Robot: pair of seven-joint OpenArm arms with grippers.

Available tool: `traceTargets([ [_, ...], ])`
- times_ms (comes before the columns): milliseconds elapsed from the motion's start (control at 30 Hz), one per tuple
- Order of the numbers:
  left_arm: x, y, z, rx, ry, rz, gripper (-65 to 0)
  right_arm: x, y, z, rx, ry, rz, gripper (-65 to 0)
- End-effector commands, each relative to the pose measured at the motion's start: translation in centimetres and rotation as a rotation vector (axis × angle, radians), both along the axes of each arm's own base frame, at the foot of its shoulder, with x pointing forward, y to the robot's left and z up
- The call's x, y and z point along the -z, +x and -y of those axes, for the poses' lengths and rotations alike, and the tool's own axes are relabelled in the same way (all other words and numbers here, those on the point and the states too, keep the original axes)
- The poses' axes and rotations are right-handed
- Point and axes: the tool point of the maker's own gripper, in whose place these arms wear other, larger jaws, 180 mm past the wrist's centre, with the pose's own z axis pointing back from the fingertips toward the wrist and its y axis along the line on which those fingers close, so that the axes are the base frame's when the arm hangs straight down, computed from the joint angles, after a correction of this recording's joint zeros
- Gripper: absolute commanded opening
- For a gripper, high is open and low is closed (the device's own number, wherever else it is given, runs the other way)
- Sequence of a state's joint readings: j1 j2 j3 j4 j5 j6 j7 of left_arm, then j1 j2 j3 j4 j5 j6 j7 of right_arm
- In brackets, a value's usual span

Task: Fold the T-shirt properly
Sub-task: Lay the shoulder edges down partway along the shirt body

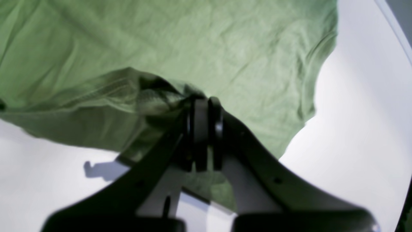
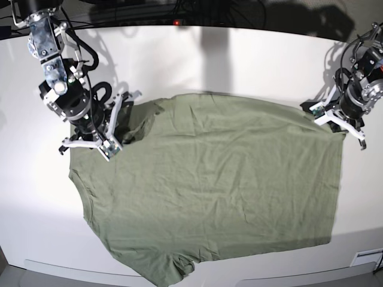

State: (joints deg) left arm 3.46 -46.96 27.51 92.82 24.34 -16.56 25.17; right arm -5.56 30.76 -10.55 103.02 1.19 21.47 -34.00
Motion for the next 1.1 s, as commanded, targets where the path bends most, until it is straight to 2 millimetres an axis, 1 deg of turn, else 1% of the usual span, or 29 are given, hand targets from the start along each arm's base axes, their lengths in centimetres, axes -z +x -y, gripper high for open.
traceTargets([
  [0,-1.3,1.1,-1.0,-0.005,0.029,0.043,-65.0,-1.2,1.3,0.3,0.01,0.006,0.046,-65.0],
  [133,-1.9,1.9,-0.8,-0.005,0.022,0.064,-65.0,-0.2,3.3,0.7,0.061,0.04,0.029,-65.0],
  [200,-2.5,2.6,-0.7,-0.011,0.004,0.077,-65.0,-0.4,4.6,0.9,0.08,0.05,0.038,-65.0],
  [367,-4.5,5.0,0.6,-0.016,-0.083,0.132,-65.0,-2.2,7.8,0.7,0.103,0.075,0.09,-65.0],
  [433,-5.2,6.0,1.4,-0.023,-0.137,0.151,-65.0,-3.1,9.0,0.5,0.108,0.087,0.112,-65.0],
  [533,-4.9,6.9,2.8,-0.055,-0.229,0.145,-65.0,-3.8,10.3,0.3,0.116,0.1,0.129,-65.0],
  [600,-4.2,7.3,3.4,-0.068,-0.265,0.139,-65.0,-3.9,10.9,0.4,0.125,0.104,0.13,-65.0],
  [667,-3.3,7.6,3.6,-0.084,-0.288,0.129,-65.0,-3.9,11.6,0.7,0.136,0.109,0.129,-65.0],
  [767,-2.1,8.5,2.9,-0.135,-0.307,0.137,-65.0,-3.6,12.6,1.2,0.156,0.113,0.119,-65.0],
  [867,-1.5,9.6,1.6,-0.198,-0.308,0.165,-65.0,-3.1,13.3,1.0,0.147,0.122,0.101,-65.0],
  [967,-1.5,10.7,0.4,-0.24,-0.295,0.181,-65.0,-2.8,14.1,0.6,0.148,0.141,0.091,-65.0],
  [1067,-2.0,11.6,-0.9,-0.273,-0.278,0.207,-65.0,-2.3,14.9,0.6,0.162,0.147,0.077,-65.0],
])
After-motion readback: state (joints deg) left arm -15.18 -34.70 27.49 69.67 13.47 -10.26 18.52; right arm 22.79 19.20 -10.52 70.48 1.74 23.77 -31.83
